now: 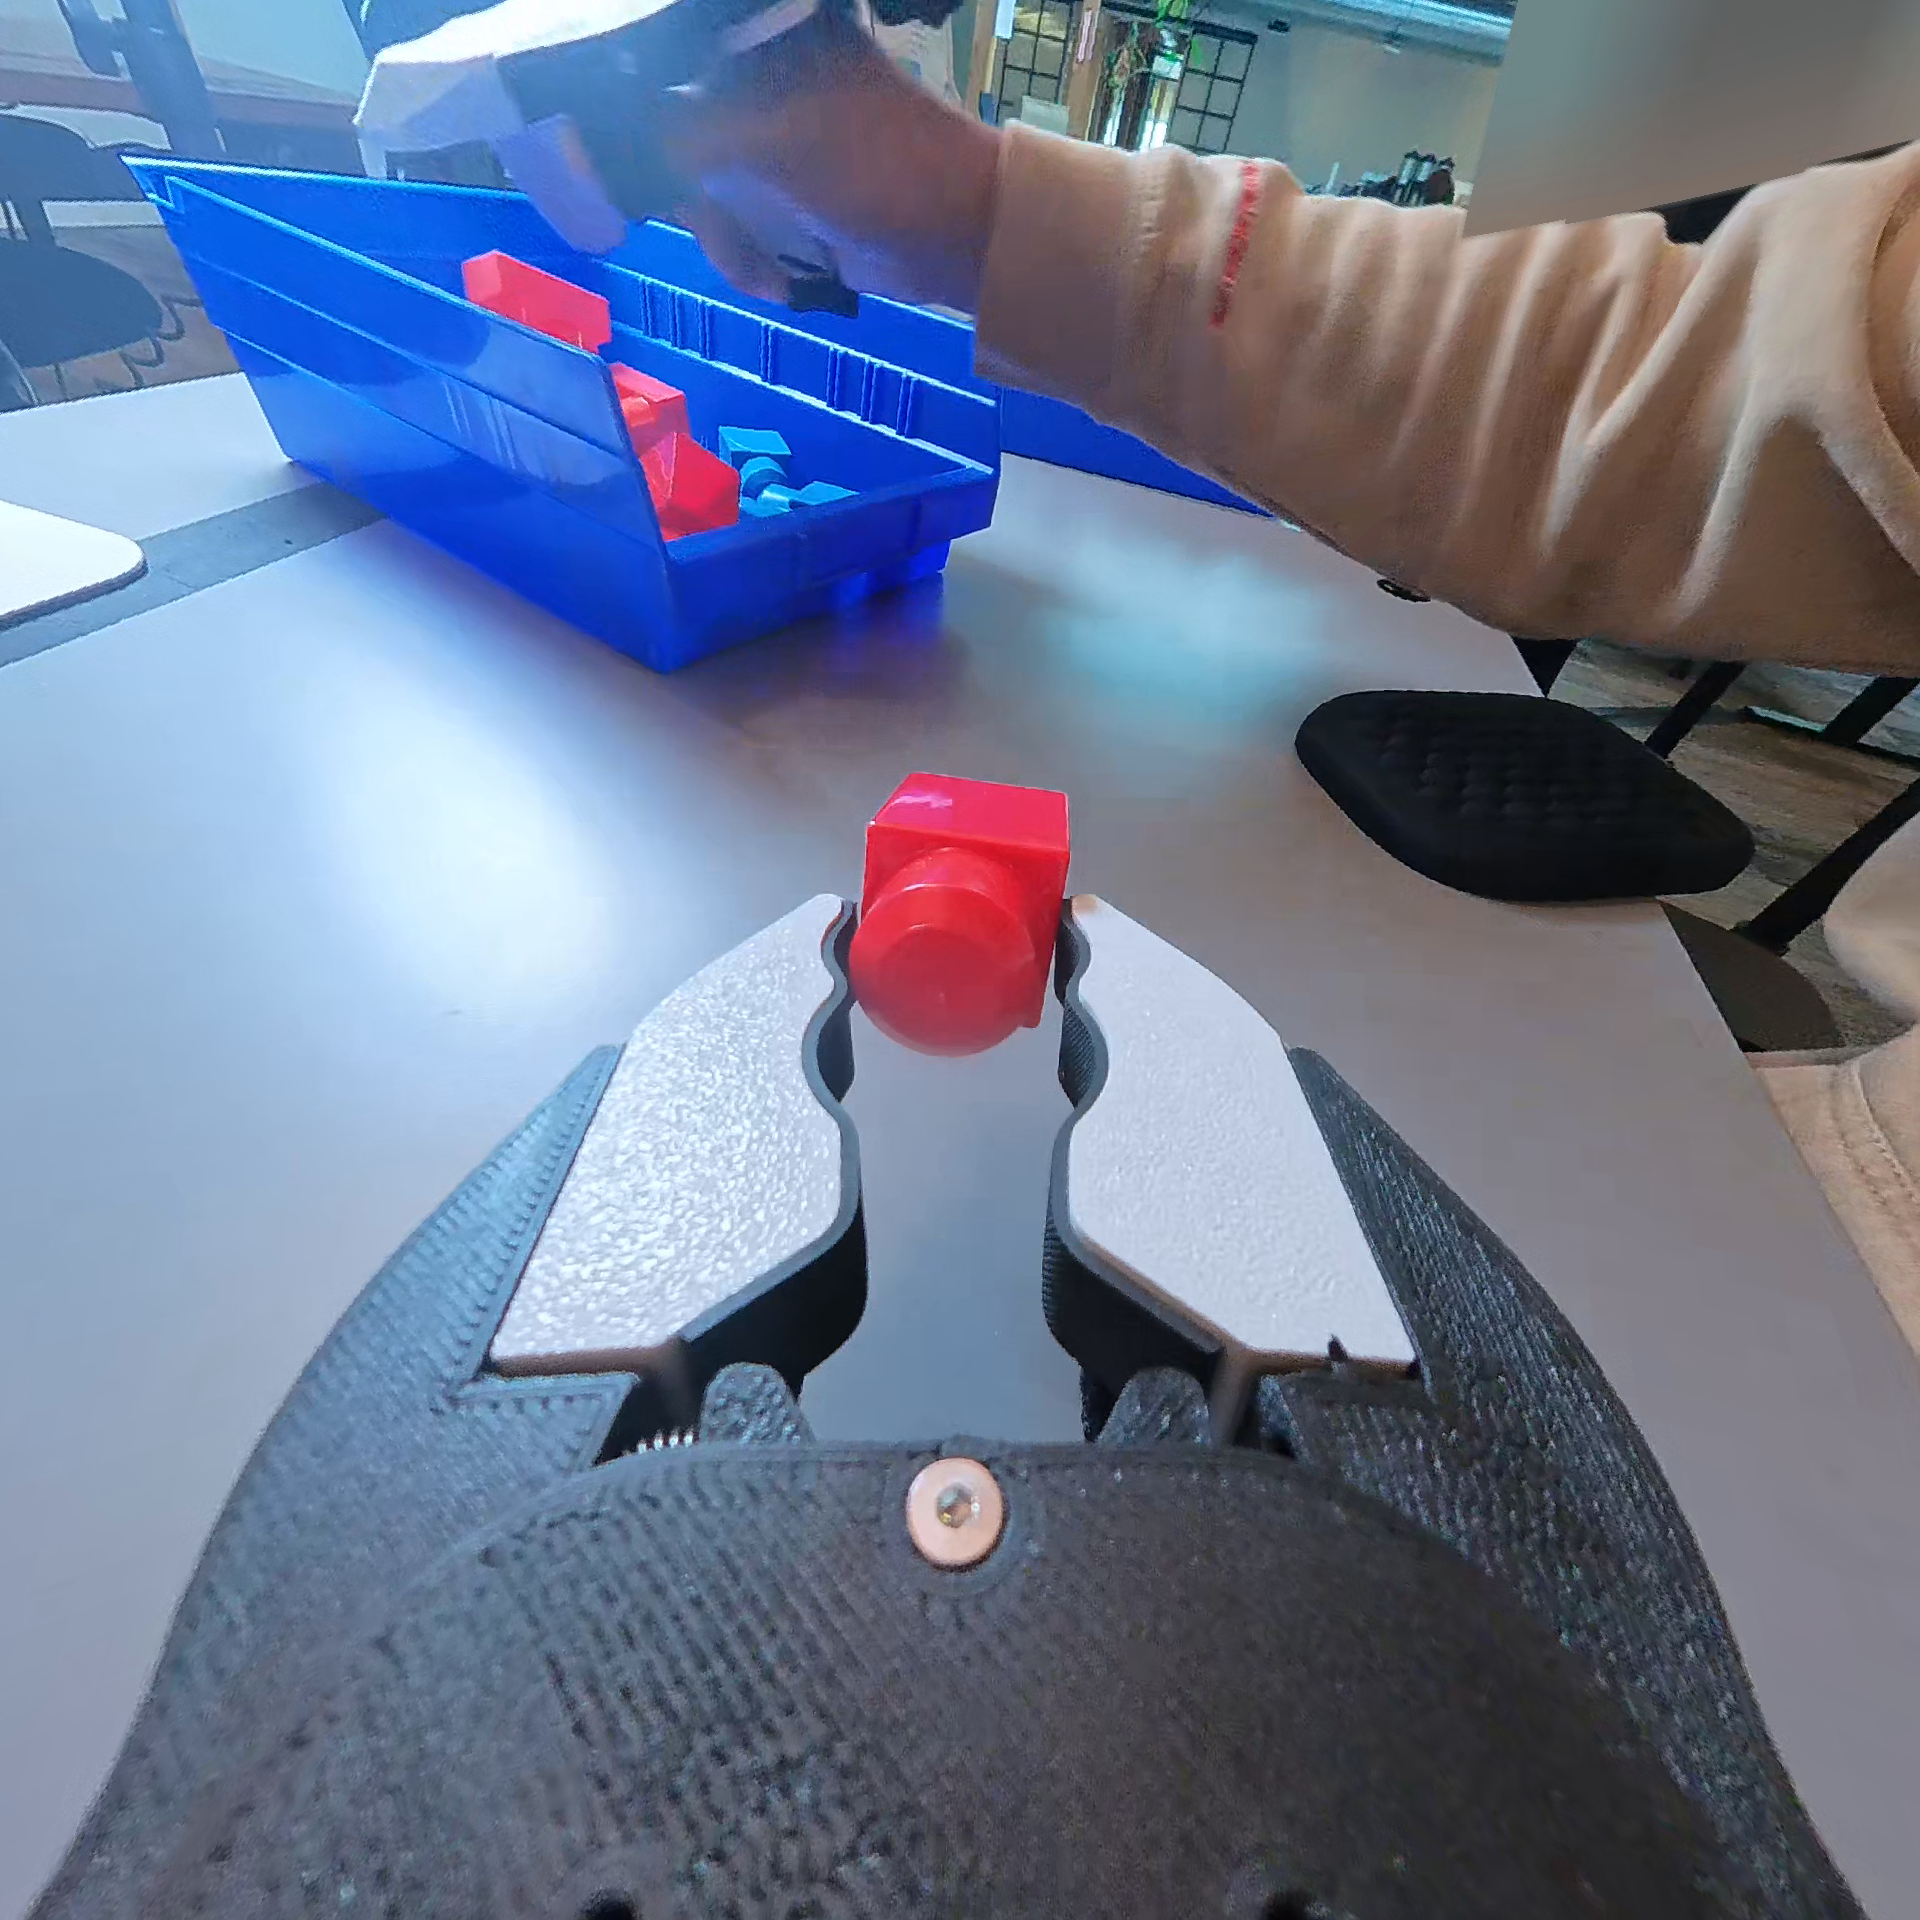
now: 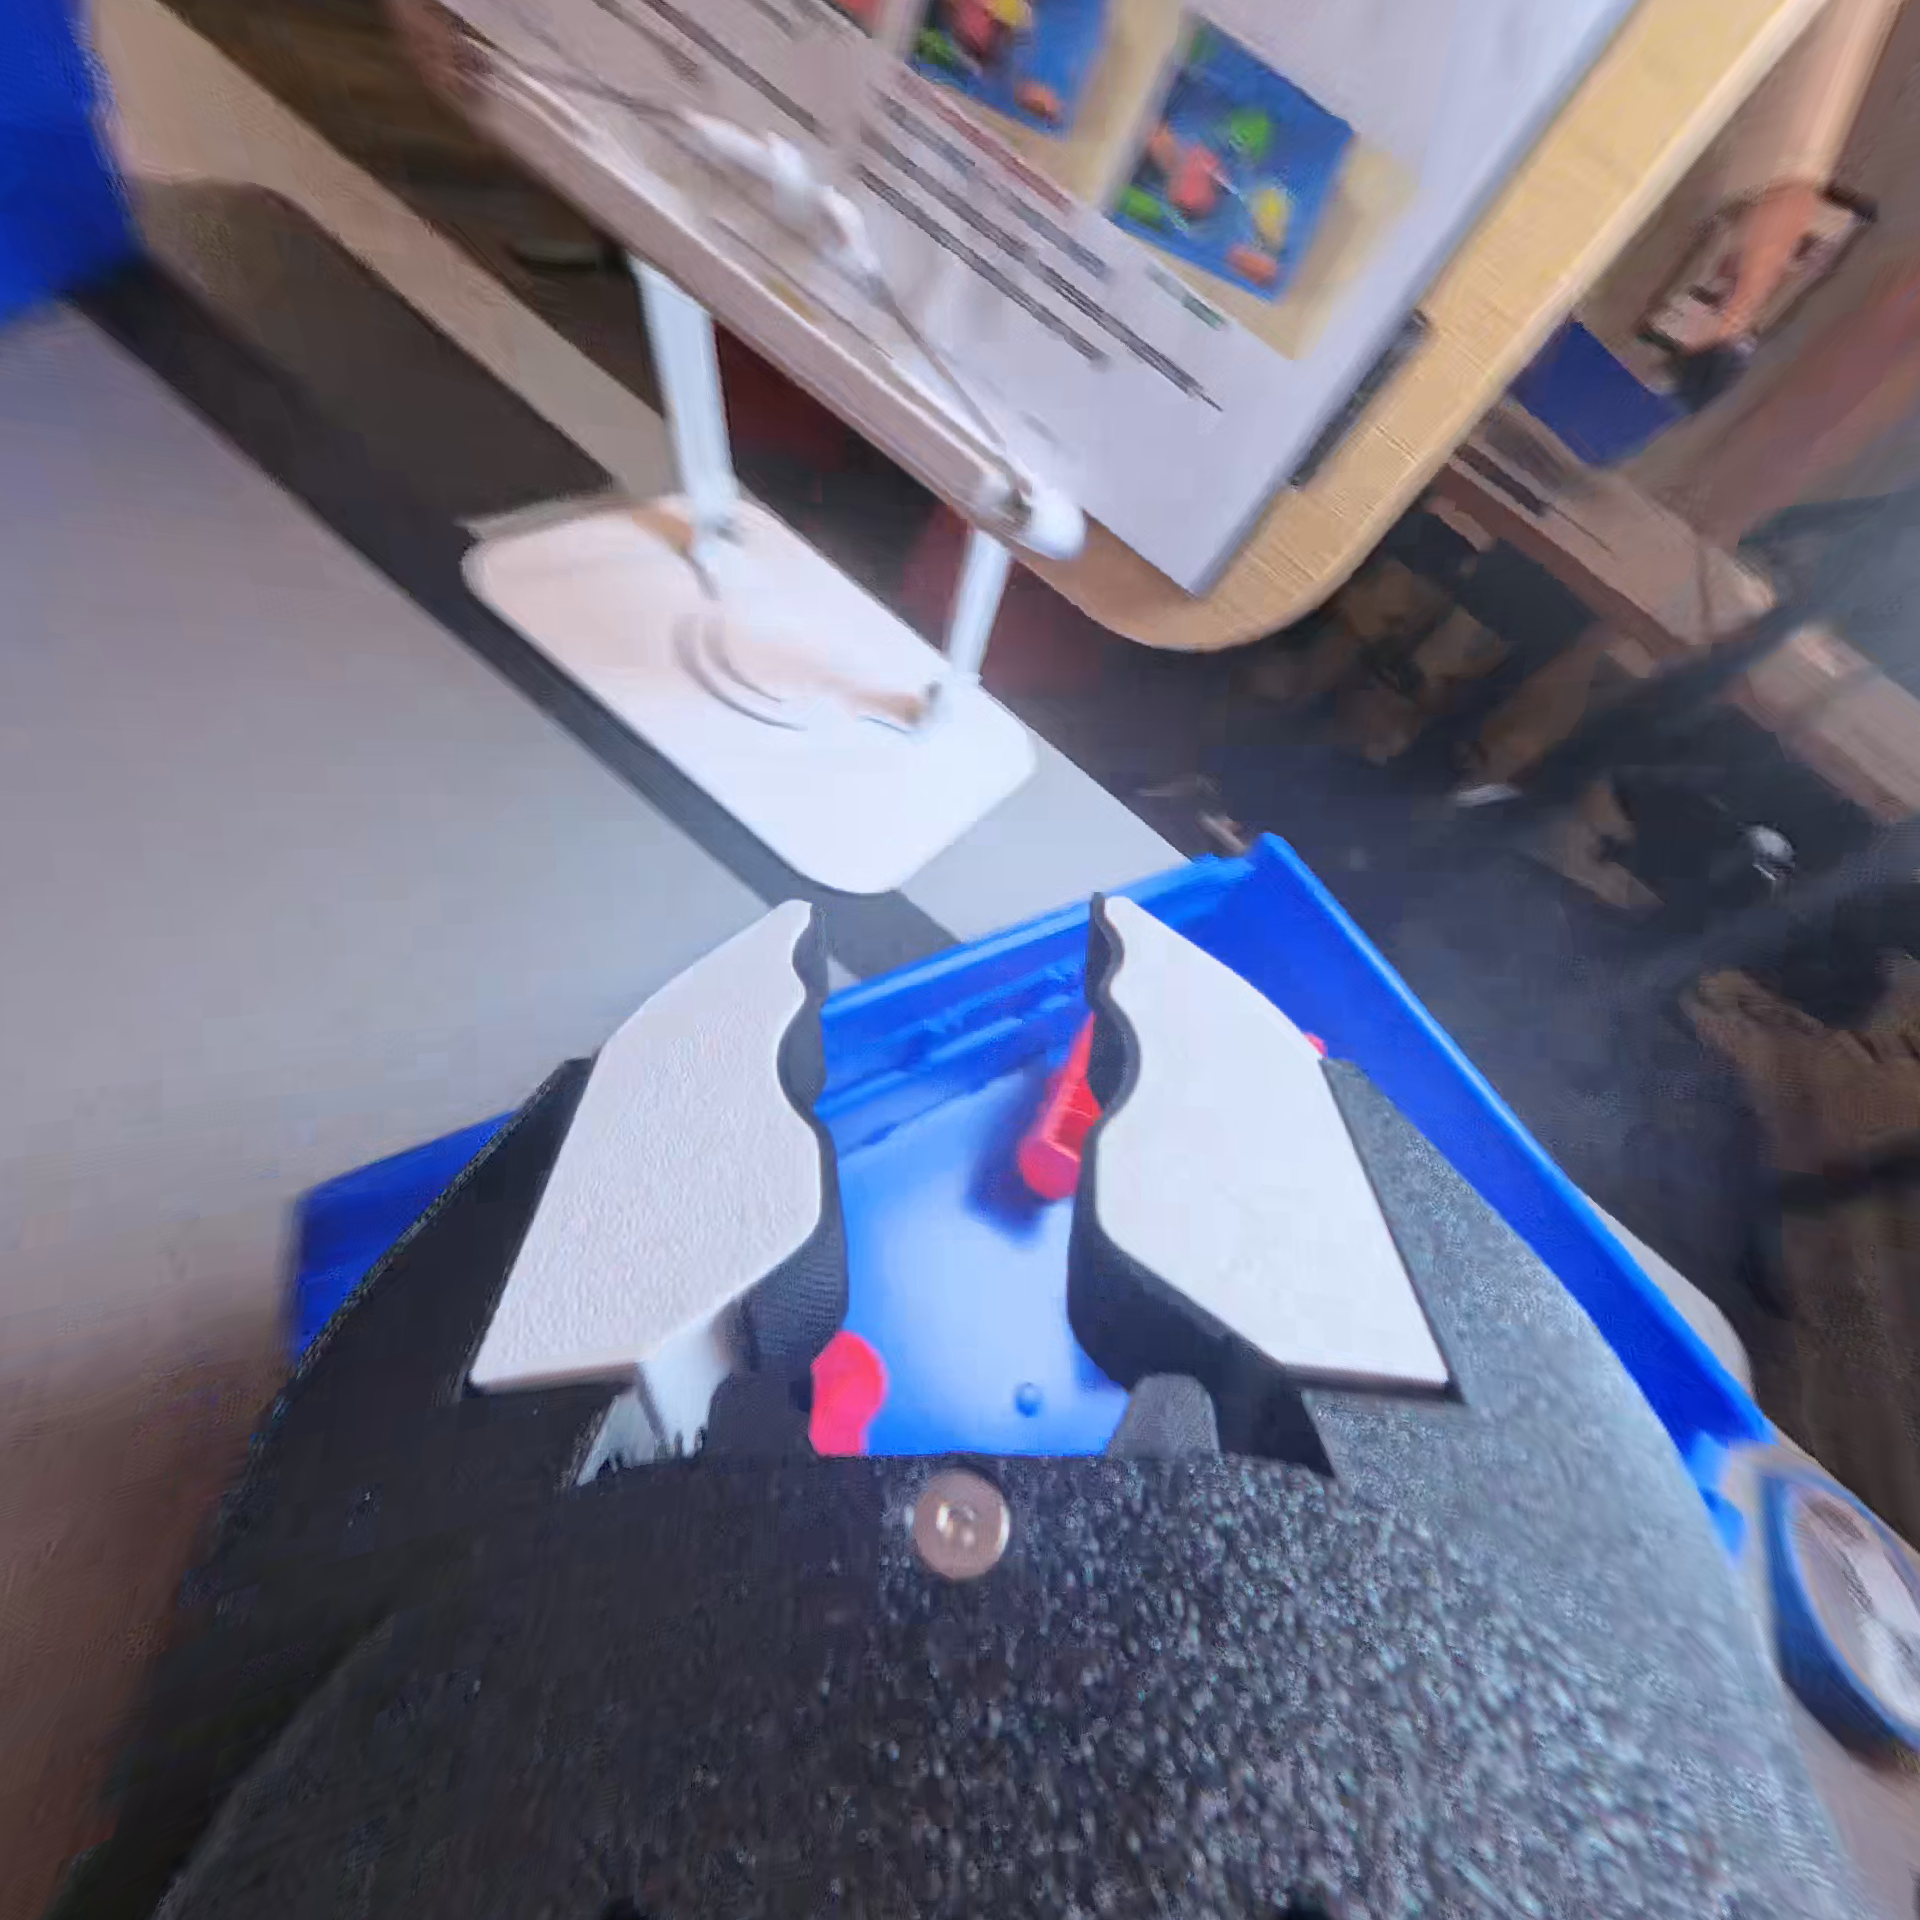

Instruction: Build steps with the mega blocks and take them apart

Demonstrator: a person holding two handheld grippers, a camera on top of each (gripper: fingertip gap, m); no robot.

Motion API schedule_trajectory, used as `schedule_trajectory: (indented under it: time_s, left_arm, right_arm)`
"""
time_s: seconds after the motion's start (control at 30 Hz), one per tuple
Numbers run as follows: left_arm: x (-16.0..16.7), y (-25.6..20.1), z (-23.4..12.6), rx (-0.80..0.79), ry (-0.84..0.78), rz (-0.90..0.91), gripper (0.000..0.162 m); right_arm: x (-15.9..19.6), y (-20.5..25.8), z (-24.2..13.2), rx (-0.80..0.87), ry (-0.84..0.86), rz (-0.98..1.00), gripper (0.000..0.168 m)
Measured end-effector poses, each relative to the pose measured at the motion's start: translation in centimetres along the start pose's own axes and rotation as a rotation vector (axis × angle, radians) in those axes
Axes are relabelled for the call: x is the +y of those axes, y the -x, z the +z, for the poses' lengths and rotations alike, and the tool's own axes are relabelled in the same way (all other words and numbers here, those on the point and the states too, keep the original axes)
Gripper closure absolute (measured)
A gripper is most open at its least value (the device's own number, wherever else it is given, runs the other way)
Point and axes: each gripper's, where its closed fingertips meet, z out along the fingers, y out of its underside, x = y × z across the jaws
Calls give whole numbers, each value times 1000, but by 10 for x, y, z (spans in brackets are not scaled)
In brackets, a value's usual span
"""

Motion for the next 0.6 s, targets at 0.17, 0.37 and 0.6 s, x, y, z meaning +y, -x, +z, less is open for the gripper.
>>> schedule_trajectory:
  time_s: [0.17,0.37,0.6]
  left_arm:
    - [0,-3,0,2,-2,30,126]
    - [-4,-17,2,31,-12,105,126]
    - [-18,-24,-3,1,-88,207,119]
  right_arm:
    - [-38,152,-85,-604,-143,-95,119]
    - [-2,284,-147,-953,-24,-313,115]
    - [-1,286,-150,-924,-22,-263,134]
